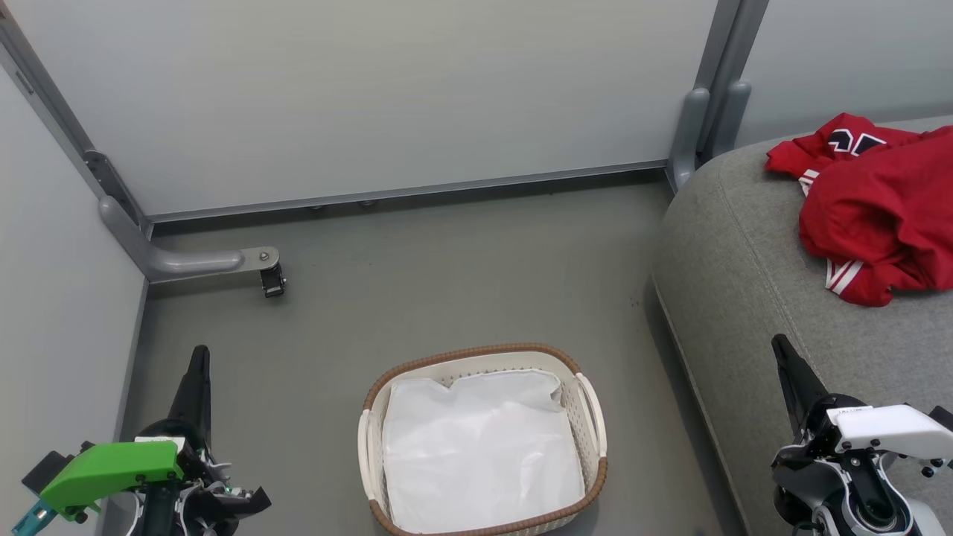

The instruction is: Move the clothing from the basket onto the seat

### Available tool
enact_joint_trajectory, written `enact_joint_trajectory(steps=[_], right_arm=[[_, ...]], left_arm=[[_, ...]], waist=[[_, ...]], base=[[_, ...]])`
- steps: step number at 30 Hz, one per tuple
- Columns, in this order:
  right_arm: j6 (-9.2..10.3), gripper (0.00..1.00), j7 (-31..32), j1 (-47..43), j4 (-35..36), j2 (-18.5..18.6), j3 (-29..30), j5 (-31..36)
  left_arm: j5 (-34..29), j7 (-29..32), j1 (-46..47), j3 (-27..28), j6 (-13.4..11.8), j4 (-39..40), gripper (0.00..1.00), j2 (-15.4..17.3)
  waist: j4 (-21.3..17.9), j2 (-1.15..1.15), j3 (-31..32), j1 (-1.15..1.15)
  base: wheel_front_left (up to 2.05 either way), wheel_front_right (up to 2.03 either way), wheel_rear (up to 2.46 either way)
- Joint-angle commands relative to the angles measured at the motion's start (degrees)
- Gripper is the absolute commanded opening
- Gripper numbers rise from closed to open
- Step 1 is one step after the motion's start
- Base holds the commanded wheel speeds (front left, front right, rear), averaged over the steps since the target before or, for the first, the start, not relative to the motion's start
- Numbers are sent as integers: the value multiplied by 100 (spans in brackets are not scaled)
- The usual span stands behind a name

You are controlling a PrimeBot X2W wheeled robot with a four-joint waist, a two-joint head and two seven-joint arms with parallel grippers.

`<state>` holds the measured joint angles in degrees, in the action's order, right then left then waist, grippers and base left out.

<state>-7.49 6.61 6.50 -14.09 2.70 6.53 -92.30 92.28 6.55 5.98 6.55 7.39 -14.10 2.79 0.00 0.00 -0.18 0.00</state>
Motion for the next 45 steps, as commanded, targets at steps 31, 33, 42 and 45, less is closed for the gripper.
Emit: enact_joint_trajectory(steps=[31,33,42,45], right_arm=[[0,0,6,-59,22,34,13,-22],[0,0,6,-59,22,34,13,-22],[0,0,6,-60,22,34,13,-22],[0,0,6,-60,22,34,13,-22]], left_arm=[[21,18,53,10,24,12,0,17],[21,18,53,10,24,12,0,17],[22,17,53,10,24,12,0,17],[22,18,53,10,24,12,0,17]], waist=[[0,0,0,0],[0,0,0,0],[0,0,0,0],[0,0,0,0]], base=[[0,0,0],[0,0,0],[0,0,0],[0,0,0]])
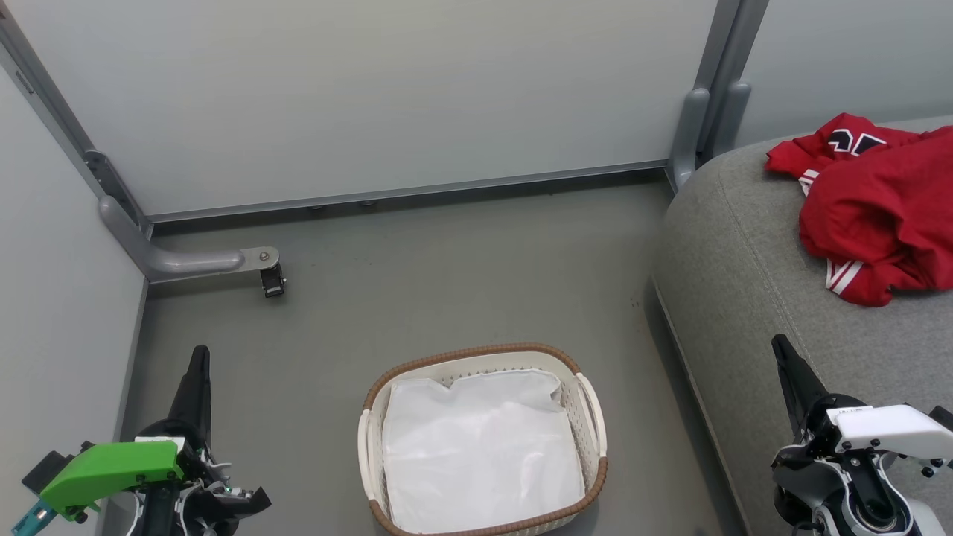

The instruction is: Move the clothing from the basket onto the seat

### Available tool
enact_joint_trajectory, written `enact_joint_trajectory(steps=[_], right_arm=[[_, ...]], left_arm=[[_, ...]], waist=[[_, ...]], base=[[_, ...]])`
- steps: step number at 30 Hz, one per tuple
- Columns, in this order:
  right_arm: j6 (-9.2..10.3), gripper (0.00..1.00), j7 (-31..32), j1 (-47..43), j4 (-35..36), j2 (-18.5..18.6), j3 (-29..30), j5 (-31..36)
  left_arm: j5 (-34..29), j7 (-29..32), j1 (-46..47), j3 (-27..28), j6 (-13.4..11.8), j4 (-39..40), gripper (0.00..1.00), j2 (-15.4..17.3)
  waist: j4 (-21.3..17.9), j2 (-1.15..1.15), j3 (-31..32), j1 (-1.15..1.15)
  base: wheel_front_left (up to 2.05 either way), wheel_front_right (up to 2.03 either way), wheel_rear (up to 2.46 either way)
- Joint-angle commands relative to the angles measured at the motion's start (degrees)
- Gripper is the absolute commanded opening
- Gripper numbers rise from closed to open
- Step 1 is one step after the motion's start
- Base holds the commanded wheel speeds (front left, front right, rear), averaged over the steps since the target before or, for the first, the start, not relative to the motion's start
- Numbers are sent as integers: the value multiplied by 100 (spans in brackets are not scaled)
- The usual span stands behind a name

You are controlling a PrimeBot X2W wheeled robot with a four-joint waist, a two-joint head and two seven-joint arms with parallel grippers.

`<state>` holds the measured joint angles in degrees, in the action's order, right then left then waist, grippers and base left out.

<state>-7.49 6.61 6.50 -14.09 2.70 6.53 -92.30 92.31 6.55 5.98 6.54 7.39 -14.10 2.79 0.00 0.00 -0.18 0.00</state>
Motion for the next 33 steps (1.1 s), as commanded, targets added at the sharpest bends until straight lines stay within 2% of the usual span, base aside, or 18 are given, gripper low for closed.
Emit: enact_joint_trajectory(steps=[1,33], right_arm=[[0,0,6,-60,22,34,13,-22],[0,0,6,-60,21,34,12,-22]], left_arm=[[18,18,53,11,24,12,0,17],[19,17,53,10,24,13,0,17]], waist=[[0,0,0,0],[0,0,0,0]], base=[[0,0,0],[0,0,0]])
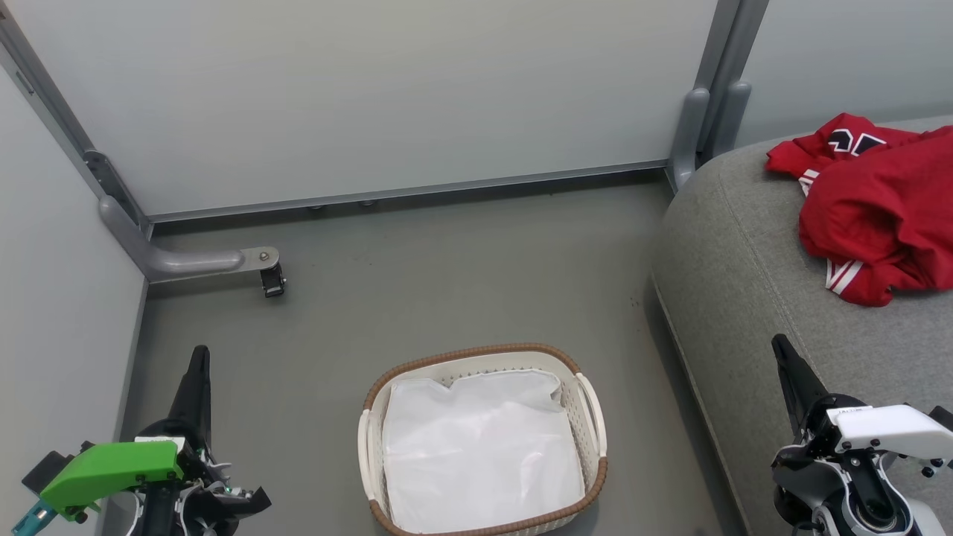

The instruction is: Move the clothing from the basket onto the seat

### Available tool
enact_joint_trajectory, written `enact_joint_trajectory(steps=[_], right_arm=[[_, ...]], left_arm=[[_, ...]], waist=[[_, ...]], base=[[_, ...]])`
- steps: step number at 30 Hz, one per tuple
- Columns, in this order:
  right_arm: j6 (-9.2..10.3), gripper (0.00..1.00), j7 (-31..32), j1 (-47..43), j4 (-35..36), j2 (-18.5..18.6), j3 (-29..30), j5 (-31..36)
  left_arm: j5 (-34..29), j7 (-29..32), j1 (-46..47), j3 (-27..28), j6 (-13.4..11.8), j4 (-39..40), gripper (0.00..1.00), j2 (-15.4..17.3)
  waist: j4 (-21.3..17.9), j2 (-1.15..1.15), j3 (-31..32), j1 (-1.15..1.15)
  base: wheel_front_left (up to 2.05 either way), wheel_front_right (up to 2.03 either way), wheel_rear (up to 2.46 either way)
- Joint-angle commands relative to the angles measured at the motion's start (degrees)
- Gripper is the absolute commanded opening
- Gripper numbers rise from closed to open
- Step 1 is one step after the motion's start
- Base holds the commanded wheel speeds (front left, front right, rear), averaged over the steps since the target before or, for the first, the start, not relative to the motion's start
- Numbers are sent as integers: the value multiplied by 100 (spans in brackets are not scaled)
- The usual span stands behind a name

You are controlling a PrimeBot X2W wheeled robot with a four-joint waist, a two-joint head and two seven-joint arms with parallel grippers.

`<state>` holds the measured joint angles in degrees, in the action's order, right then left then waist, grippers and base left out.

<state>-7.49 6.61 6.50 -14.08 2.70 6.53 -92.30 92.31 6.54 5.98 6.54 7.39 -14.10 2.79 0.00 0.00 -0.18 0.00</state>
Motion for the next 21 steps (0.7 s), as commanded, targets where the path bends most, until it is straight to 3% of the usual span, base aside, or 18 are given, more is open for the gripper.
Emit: enact_joint_trajectory(steps=[1,21], right_arm=[[0,0,6,-60,20,34,12,-23],[0,0,5,-60,20,34,12,-23]], left_arm=[[19,17,53,10,24,13,0,17],[20,18,53,9,24,13,0,17]], waist=[[0,0,0,0],[0,0,0,0]], base=[[0,0,0],[0,0,0]])
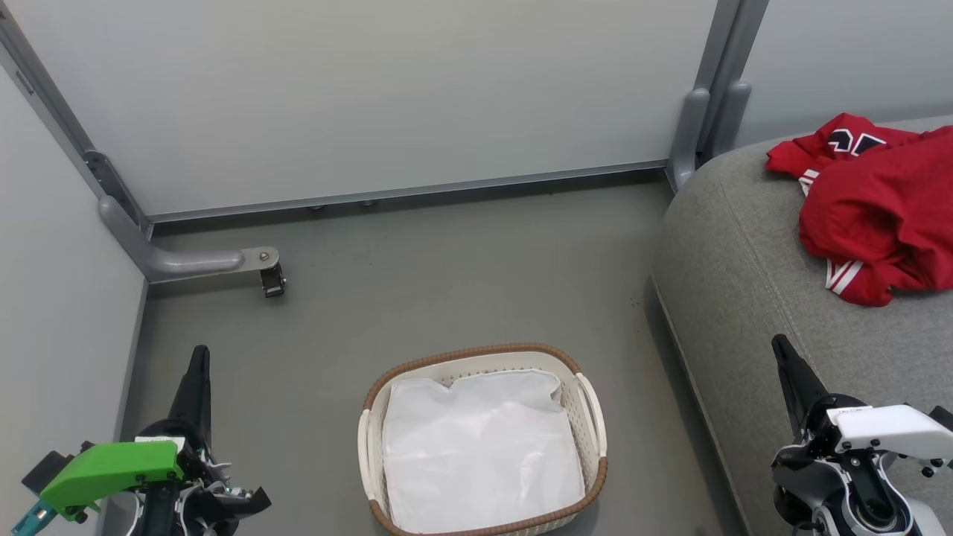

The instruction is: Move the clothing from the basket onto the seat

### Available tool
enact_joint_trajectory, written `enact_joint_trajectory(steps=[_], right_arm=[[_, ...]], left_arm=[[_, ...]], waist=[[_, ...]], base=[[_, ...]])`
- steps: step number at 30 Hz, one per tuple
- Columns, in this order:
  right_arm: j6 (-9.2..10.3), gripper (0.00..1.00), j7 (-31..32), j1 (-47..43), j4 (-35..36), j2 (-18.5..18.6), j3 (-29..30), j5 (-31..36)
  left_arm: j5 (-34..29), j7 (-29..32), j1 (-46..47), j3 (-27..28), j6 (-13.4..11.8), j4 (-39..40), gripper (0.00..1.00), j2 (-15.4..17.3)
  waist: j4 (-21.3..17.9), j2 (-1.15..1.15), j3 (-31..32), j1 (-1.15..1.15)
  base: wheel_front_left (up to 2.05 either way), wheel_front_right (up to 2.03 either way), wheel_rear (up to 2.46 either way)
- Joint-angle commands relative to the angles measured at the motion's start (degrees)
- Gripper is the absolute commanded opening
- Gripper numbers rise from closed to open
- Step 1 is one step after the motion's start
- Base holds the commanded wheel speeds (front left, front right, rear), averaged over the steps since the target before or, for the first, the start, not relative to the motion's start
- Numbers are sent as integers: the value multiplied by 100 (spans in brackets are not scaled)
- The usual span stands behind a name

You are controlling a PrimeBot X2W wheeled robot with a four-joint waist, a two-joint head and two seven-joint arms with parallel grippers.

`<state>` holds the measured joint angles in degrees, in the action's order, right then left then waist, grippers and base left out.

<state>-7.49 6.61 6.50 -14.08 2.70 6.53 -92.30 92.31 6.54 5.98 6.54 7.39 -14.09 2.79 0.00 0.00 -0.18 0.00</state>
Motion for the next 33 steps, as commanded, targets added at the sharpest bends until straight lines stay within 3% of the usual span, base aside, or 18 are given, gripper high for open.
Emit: enact_joint_trajectory(steps=[1,33], right_arm=[[0,0,5,-60,20,34,12,-23],[0,0,5,-60,20,34,11,-23]], left_arm=[[20,18,53,9,24,11,0,17],[19,17,53,9,24,12,0,17]], waist=[[0,0,0,0],[0,0,0,0]], base=[[0,0,0],[0,0,0]])
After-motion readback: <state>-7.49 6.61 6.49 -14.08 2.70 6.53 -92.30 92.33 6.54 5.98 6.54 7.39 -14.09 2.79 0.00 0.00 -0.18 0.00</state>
